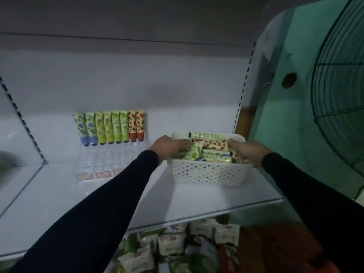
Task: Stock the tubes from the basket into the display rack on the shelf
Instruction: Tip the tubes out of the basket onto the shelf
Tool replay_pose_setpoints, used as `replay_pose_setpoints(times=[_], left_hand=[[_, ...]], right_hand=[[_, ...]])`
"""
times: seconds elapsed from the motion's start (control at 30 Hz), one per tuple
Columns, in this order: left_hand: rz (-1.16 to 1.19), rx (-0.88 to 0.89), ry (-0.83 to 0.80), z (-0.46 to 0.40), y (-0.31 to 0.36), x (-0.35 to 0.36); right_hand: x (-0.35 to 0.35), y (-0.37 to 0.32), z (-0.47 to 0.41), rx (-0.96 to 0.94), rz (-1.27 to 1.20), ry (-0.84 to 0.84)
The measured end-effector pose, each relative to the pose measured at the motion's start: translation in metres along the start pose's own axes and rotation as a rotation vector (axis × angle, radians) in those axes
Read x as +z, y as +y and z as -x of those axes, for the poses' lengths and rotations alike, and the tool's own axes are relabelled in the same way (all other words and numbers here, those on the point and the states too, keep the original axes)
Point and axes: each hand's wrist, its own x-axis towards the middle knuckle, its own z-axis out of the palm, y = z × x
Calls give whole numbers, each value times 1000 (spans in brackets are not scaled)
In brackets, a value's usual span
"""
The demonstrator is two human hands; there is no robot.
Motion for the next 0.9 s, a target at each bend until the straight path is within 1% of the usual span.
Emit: replay_pose_setpoints(times=[0.1,0.2,0.3,0.43,0.5,0.53,0.6,0.67,0.8,0.9], left_hand=[[8,18,41,-13,-25,5],[-100,51,93,-13,-37,13],[-129,81,152,-15,-40,17],[-203,87,183,-22,-39,15],[-202,108,173,-28,-41,14],[-208,127,164,-32,-40,13],[-236,172,144,-40,-39,13],[-259,216,119,-50,-34,14],[-278,304,48,-73,-22,29],[-224,358,8,-85,-16,49]], right_hand=[[2,2,4,15,-60,6],[8,7,4,38,-131,-53],[8,11,1,58,-239,-91],[0,13,-3,105,-374,-175],[-1,14,-9,121,-473,-214],[-1,14,-10,135,-491,-207],[0,17,-10,134,-484,-154],[0,22,-12,89,-461,-82],[-8,41,-18,-63,-242,128],[-19,49,-15,-179,-243,301]])
